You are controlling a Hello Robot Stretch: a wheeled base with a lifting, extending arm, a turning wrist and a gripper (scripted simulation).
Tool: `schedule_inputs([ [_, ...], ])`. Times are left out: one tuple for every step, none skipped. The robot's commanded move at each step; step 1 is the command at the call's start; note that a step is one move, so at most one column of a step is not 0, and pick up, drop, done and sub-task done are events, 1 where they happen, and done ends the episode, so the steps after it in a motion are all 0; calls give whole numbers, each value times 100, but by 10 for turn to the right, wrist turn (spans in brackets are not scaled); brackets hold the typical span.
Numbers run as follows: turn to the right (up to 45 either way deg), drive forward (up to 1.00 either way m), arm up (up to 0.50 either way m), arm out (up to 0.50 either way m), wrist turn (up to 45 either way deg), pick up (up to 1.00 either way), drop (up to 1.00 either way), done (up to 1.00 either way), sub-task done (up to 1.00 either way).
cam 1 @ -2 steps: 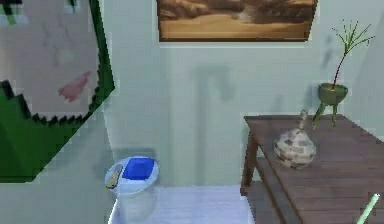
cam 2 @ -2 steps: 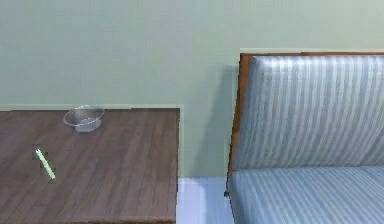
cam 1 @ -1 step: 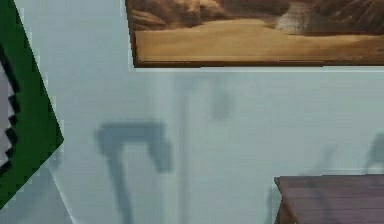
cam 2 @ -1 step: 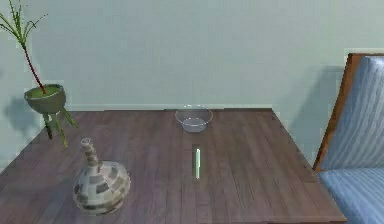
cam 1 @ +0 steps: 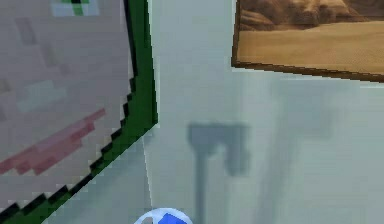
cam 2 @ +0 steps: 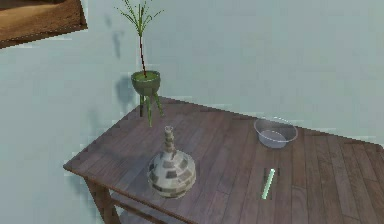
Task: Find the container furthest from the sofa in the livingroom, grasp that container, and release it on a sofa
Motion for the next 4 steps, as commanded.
schedule_inputs([
  [0,0,50,0,0,0,0,0,0],
  [0,0,38,0,0,0,0,0,0],
  [0,0,0,14,0,0,0,0,0],
  [0,0,0,0,450,0,0,0,0],
])
